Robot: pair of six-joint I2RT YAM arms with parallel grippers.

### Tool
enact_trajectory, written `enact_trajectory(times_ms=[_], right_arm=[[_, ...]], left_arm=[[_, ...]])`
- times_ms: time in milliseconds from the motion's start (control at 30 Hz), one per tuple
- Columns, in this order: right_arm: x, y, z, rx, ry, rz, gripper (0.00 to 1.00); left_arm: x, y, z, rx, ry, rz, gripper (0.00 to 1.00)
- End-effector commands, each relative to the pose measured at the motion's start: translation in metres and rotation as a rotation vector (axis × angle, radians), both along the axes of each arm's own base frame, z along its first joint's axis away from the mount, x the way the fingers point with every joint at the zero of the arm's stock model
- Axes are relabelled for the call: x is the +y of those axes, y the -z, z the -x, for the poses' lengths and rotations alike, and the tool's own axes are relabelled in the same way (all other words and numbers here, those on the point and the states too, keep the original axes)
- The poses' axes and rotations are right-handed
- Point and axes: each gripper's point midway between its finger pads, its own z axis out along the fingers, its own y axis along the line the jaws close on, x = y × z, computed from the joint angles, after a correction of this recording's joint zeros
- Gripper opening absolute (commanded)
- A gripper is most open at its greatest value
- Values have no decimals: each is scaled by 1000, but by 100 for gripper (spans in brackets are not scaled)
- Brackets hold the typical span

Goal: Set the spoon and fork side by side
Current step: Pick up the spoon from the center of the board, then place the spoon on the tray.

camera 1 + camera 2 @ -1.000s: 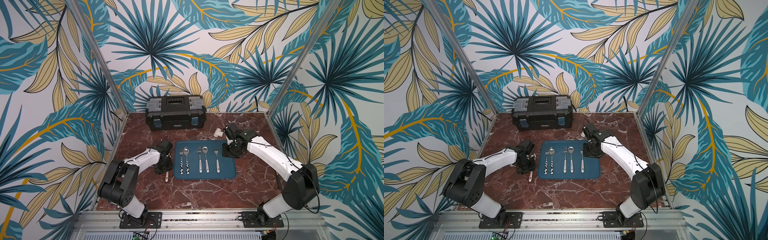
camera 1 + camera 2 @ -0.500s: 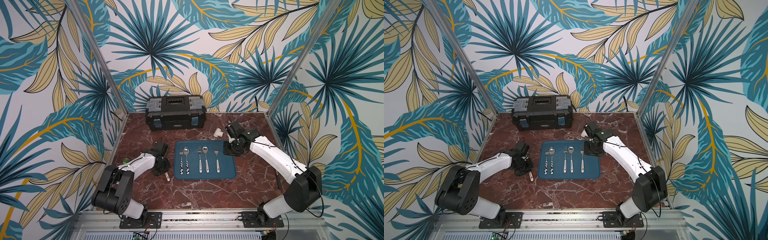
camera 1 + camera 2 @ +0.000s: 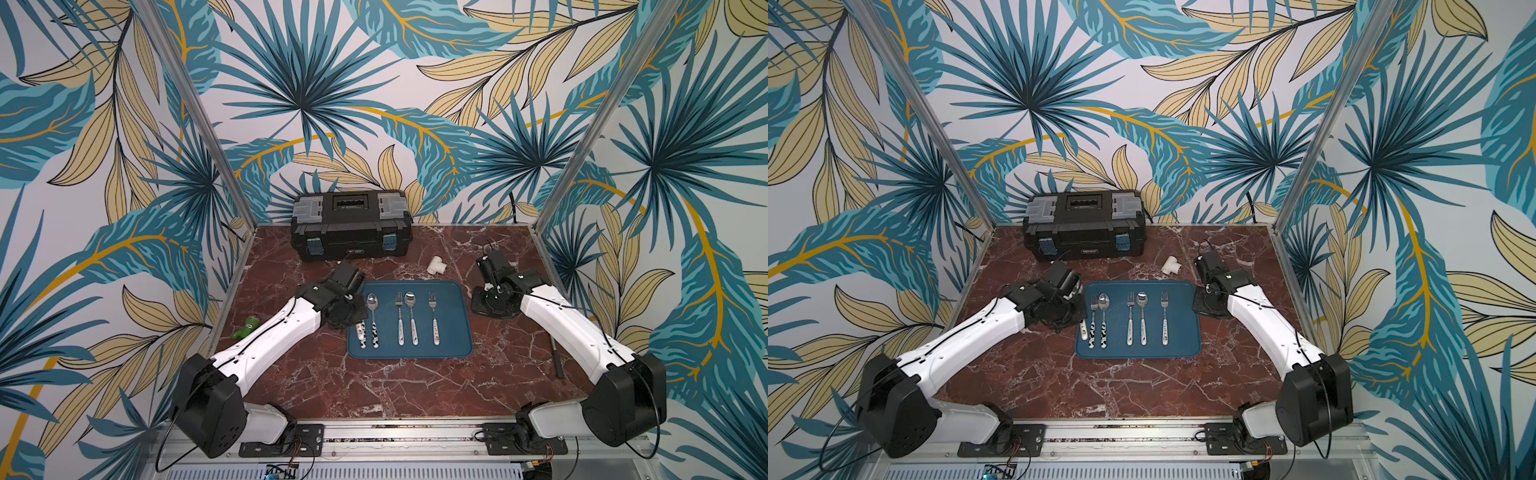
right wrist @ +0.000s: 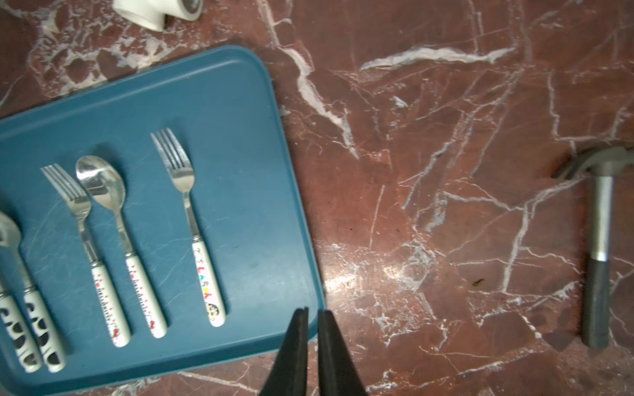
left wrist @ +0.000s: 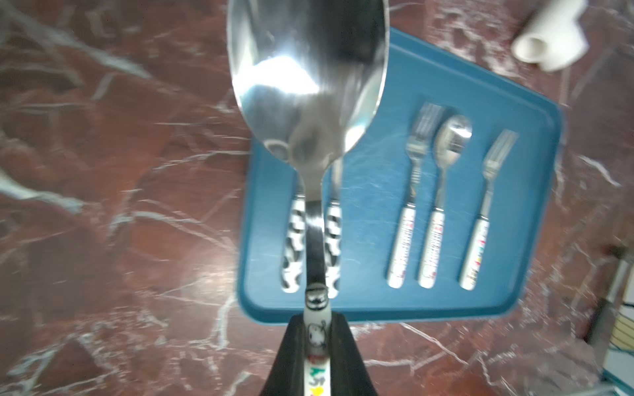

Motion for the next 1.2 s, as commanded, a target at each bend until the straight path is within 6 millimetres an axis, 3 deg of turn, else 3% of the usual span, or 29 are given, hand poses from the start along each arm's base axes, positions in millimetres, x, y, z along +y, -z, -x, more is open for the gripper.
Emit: enact_trajectory(times_ms=[0,133,200,333,433,600,633,733,1167], right_arm=[[-28,1,9,-29,109,42,14],[-53,4,21,-69,210,35,15],[-63,1,24,-101,257,36,16],[-77,-8,28,-161,297,42,17],[-76,-10,25,-188,283,23,18],[-77,-7,27,-186,237,33,18],[-78,-5,28,-181,223,38,18],[-78,-1,32,-173,207,41,19],[-67,10,29,-160,180,-39,20]], left_arm=[[-64,-12,-7,-8,82,20,0],[-150,-7,-11,11,204,31,0],[-180,3,-14,40,224,25,0],[-220,26,-21,73,227,26,0],[-240,42,-18,104,249,-9,0],[-257,54,-18,119,248,-37,0],[-255,72,-19,137,237,-67,0],[-250,81,-22,141,204,-94,0],[-257,99,-24,167,229,-109,0]])
